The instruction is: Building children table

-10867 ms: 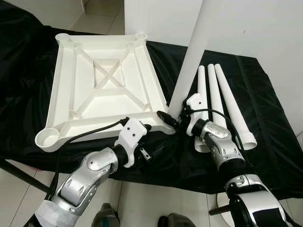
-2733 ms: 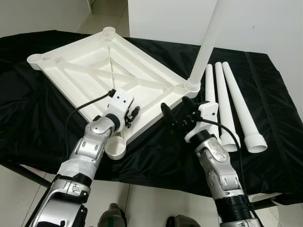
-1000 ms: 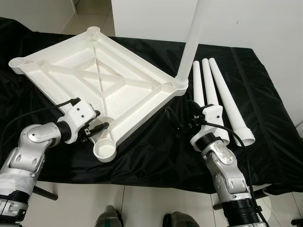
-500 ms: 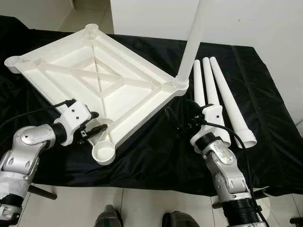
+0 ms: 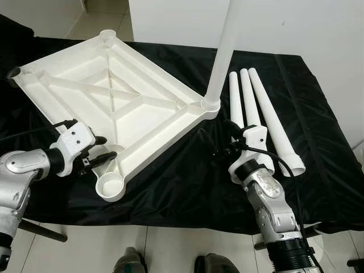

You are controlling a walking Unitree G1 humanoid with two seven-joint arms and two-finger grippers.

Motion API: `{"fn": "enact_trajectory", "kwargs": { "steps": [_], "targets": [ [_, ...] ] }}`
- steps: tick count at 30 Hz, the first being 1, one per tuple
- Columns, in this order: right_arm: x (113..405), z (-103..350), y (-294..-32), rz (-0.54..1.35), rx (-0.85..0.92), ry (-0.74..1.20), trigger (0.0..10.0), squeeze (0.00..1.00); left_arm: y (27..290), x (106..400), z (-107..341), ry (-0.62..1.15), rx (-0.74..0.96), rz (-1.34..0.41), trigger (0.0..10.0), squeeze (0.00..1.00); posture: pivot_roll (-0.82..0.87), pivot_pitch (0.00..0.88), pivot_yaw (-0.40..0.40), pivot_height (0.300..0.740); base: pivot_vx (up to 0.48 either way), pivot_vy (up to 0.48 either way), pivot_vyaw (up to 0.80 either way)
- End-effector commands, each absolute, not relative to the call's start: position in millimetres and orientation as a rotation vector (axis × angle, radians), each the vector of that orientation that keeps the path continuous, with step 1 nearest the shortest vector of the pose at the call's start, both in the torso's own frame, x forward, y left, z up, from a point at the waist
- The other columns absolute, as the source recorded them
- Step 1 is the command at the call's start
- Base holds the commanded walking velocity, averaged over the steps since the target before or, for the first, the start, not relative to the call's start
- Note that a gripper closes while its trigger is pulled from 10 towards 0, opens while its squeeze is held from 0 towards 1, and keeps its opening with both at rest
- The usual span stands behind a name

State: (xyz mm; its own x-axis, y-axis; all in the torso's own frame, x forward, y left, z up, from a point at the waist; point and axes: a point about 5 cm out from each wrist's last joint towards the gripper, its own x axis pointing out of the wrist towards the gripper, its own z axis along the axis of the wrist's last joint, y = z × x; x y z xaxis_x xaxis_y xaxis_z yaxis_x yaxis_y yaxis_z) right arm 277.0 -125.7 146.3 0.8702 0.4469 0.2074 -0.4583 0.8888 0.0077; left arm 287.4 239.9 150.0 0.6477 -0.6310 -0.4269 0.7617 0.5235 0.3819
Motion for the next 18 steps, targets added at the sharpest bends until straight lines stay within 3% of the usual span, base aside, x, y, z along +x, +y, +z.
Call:
{"fn": "enact_trajectory", "kwargs": {
  "steps": [1,18],
  "targets": [
    [278,146,-125,0.477,0.07,-0.198,10.0,0.0,235,279,123,0.354,0.548,-0.877,10.0,0.0,0.03,0.091,-0.001,0.74,0.0,0.0,0.0],
    [275,147,-128,0.461,0.069,-0.199,10.0,0.0,165,288,103,0.246,0.445,-0.913,10.0,0.0,0.0,0.102,0.0,0.74,0.0,0.0,0.0]
  ]
}}
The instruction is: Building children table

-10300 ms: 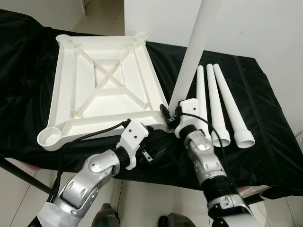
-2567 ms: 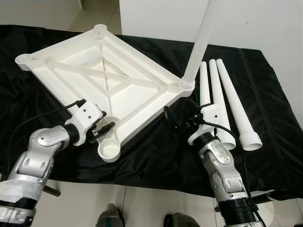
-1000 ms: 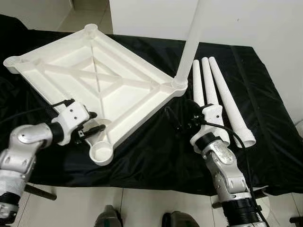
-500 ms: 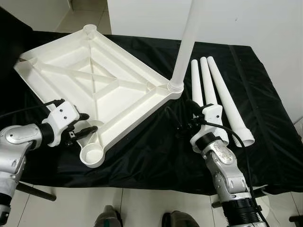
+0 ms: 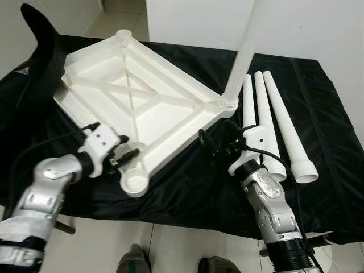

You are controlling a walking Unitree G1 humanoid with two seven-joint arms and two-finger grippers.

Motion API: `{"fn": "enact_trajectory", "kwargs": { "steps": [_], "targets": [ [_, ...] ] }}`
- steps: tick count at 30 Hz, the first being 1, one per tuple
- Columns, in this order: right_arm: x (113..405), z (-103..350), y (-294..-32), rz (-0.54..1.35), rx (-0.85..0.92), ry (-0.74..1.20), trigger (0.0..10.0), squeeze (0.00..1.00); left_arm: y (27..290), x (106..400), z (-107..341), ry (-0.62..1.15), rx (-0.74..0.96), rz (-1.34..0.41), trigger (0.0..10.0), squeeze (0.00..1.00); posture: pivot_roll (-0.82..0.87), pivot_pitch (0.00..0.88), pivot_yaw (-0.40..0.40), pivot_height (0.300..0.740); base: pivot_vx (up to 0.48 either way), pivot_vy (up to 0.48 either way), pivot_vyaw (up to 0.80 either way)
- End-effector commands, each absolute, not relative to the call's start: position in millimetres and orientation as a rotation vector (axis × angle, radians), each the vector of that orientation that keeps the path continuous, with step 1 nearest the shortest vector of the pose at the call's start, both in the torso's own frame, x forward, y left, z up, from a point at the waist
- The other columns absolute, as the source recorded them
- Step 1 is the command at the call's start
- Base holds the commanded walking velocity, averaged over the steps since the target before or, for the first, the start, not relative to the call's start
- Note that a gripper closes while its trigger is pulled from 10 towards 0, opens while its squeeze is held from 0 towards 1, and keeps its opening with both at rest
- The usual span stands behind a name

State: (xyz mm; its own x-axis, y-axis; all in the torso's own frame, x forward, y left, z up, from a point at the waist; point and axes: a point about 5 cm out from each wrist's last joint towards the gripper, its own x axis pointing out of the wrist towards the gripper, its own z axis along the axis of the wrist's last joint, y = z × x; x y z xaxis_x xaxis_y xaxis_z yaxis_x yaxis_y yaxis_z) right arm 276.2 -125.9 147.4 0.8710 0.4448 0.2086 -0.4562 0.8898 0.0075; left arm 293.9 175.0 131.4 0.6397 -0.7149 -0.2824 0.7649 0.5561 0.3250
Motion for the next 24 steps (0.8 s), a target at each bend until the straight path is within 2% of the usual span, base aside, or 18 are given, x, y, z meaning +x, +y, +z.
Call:
{"fn": "enact_trajectory", "kwargs": {
  "steps": [1,9,14,18,19,21,22,24],
  "targets": [
    [276,147,-127,0.459,0.069,-0.199,10.0,0.0,159,292,104,0.225,0.435,-0.901,10.0,0.0,0.0,0.101,-0.002,0.74,0.0,0.0,0.0],
    [275,148,-125,0.461,0.075,-0.202,10.0,0.0,146,305,115,0.15,0.42,-0.862,10.0,0.0,0.0,0.1,0.0,0.74,0.0,0.0,0.0],
    [274,146,-129,0.449,0.068,-0.194,10.0,0.0,172,300,154,0.08,0.316,-0.953,10.0,0.0,0.0,0.105,0.006,0.74,0.0,0.0,0.0],
    [274,145,-129,0.45,0.071,-0.192,10.0,0.0,178,300,164,0.065,0.282,-0.96,10.0,0.0,0.0,0.105,0.006,0.74,0.0,0.0,0.0],
    [274,145,-127,0.453,0.072,-0.191,10.0,0.0,182,301,171,0.053,0.244,-0.959,10.0,0.48,0.0,0.105,0.006,0.74,0.0,0.0,0.0],
    [274,144,-126,0.455,0.074,-0.19,10.0,0.0,184,301,176,0.045,0.215,-0.959,10.0,0.48,0.0,0.105,0.006,0.74,0.0,0.0,0.0],
    [275,144,-123,0.462,0.08,-0.191,10.0,0.0,189,303,178,0.044,0.244,-0.941,10.0,1.0,0.02,0.105,0.007,0.74,0.0,0.0,0.0],
    [275,144,-123,0.463,0.08,-0.191,10.0,0.0,190,302,175,0.057,0.289,-0.941,10.0,1.0,0.02,0.106,0.006,0.74,0.0,0.0,0.0]
  ]
}}
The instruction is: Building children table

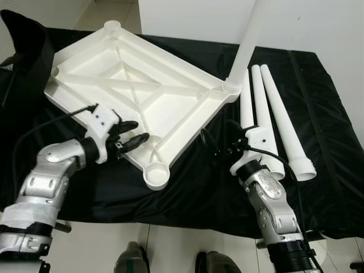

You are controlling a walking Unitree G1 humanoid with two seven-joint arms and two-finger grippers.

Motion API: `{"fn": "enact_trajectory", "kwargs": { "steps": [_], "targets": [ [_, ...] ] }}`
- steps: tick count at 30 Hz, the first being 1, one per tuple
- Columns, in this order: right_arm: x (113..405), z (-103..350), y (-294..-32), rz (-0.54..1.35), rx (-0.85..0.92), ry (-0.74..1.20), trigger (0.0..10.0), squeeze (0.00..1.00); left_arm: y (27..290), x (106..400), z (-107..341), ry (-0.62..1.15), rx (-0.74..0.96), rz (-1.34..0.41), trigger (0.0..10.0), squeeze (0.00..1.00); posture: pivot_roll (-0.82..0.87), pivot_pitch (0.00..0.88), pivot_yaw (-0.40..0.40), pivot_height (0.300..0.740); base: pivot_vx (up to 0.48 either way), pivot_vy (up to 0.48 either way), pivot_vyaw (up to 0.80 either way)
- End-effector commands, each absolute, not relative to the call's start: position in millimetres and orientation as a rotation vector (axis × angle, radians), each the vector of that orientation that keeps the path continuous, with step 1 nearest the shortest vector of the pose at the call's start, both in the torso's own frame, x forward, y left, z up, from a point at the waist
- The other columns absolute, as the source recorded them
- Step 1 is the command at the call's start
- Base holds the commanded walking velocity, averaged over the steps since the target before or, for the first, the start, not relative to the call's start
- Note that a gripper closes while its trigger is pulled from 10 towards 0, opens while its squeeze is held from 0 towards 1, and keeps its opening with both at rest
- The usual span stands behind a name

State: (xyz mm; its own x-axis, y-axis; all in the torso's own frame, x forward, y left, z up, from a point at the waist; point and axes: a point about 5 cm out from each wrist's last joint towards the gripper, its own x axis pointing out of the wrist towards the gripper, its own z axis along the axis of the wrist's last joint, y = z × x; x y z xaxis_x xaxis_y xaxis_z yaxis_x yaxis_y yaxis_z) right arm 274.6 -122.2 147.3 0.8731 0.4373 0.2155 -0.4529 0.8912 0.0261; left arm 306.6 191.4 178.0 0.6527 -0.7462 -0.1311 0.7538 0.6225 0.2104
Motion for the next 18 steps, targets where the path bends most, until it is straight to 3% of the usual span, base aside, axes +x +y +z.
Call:
{"fn": "enact_trajectory", "kwargs": {
  "steps": [1,3,4,18],
  "targets": [
    [275,144,-123,0.463,0.08,-0.191,10.0,0.0,190,302,175,0.057,0.289,-0.941,10.0,1.0,0.02,0.106,0.006,0.74,0.0,0.0,0.0],
    [275,145,-123,0.466,0.081,-0.193,10.0,0.0,192,301,167,0.1,0.368,-0.953,10.0,1.0,0.02,0.107,0.007,0.74,0.0,0.0,0.0],
    [275,145,-123,0.468,0.081,-0.194,10.0,0.0,192,301,162,0.13,0.413,-0.974,10.0,0.0,0.03,0.109,0.007,0.74,0.0,0.0,0.0],
    [274,147,-125,0.467,0.072,-0.2,10.0,0.0,193,315,151,0.245,0.624,-1.066,10.0,0.0,0.01,0.114,0.02,0.74,0.0,0.0,0.0]
  ]
}}
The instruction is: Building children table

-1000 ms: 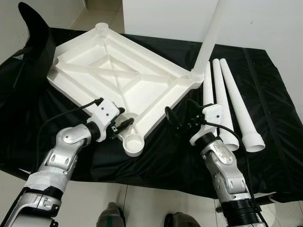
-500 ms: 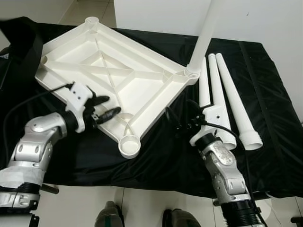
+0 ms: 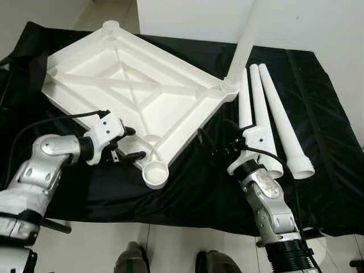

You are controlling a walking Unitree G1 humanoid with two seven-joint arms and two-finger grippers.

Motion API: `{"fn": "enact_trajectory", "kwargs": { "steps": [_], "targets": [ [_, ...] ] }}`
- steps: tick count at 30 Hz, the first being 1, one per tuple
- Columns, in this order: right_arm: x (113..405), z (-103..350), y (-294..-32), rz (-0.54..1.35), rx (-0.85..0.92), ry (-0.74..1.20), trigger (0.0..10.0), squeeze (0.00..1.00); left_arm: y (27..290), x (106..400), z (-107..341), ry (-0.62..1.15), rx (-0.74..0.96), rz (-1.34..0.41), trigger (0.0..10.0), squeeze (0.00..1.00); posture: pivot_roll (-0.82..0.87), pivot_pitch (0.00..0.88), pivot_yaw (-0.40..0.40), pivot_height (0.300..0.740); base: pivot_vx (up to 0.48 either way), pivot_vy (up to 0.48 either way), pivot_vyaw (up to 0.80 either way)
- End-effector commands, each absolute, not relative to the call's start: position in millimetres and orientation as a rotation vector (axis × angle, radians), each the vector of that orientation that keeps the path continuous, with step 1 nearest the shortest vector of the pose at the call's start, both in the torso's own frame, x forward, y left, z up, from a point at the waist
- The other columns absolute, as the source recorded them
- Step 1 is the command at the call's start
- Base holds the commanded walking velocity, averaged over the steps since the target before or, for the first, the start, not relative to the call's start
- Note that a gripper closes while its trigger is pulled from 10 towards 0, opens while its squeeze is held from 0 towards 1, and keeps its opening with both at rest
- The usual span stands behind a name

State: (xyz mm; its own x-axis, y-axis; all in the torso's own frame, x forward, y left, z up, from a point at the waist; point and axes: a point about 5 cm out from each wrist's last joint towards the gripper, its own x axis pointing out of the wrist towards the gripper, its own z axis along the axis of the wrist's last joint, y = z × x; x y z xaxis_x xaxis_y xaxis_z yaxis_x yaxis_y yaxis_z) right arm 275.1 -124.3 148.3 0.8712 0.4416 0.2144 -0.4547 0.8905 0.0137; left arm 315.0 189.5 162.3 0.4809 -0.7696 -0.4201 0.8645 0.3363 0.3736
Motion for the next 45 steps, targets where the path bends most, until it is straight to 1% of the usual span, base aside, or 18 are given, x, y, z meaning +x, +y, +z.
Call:
{"fn": "enact_trajectory", "kwargs": {
  "steps": [1,7,15,20,22,29,37,38,39,40,41,42,45],
  "targets": [
    [274,148,-125,0.466,0.072,-0.2,10.0,0.0,193,317,151,0.243,0.629,-1.065,10.0,0.0,0.01,0.114,0.02,0.74,0.0,0.0,0.0],
    [271,148,-126,0.456,0.073,-0.203,10.0,0.0,187,329,155,0.223,0.651,-1.066,10.0,0.0,-0.01,0.12,0.034,0.74,0.0,0.0,0.0],
    [269,147,-124,0.455,0.074,-0.199,10.0,0.0,187,340,159,0.205,0.635,-1.041,10.0,0.0,-0.01,0.125,0.037,0.74,0.0,0.0,0.0],
    [269,149,-121,0.465,0.079,-0.202,10.0,0.0,182,344,156,0.208,0.665,-1.035,10.0,0.0,-0.01,0.129,0.038,0.74,0.0,0.0,0.0],
    [269,151,-119,0.47,0.081,-0.205,10.0,0.0,178,347,148,0.226,0.692,-1.047,10.0,0.0,-0.01,0.131,0.039,0.74,0.0,0.0,0.0],
    [267,152,-118,0.474,0.082,-0.207,10.0,0.0,178,346,139,0.271,0.726,-1.089,10.0,0.0,-0.01,0.138,0.042,0.74,0.0,0.0,0.0],
    [264,151,-117,0.477,0.084,-0.202,10.0,0.0,184,344,132,0.339,0.762,-1.138,10.0,0.0,0.0,0.15,0.046,0.74,0.0,0.0,0.0],
    [264,152,-117,0.479,0.083,-0.201,10.0,0.0,185,345,131,0.352,0.77,-1.145,8.7,0.0,-0.01,0.153,0.048,0.74,0.0,0.0,0.0],
    [264,152,-117,0.479,0.083,-0.201,10.0,0.0,185,345,131,0.352,0.77,-1.145,8.7,0.0,-0.01,0.153,0.048,0.74,0.0,0.0,0.0],
    [264,152,-117,0.48,0.083,-0.2,10.0,0.0,186,345,130,0.363,0.78,-1.155,3.9,0.0,-0.01,0.156,0.051,0.74,0.0,0.0,0.0],
    [264,152,-117,0.48,0.083,-0.199,10.0,0.0,187,345,130,0.369,0.787,-1.162,3.9,0.0,-0.01,0.156,0.051,0.74,0.0,0.0,0.0],
    [264,152,-117,0.479,0.081,-0.198,10.0,0.0,187,345,130,0.374,0.778,-1.168,0.0,0.0,-0.01,0.157,0.053,0.74,0.0,0.0,0.0],
    [264,152,-118,0.475,0.081,-0.197,10.0,0.0,187,345,131,0.374,0.756,-1.172,0.0,0.0,-0.01,0.158,0.053,0.74,0.0,0.0,0.0]
  ]
}}
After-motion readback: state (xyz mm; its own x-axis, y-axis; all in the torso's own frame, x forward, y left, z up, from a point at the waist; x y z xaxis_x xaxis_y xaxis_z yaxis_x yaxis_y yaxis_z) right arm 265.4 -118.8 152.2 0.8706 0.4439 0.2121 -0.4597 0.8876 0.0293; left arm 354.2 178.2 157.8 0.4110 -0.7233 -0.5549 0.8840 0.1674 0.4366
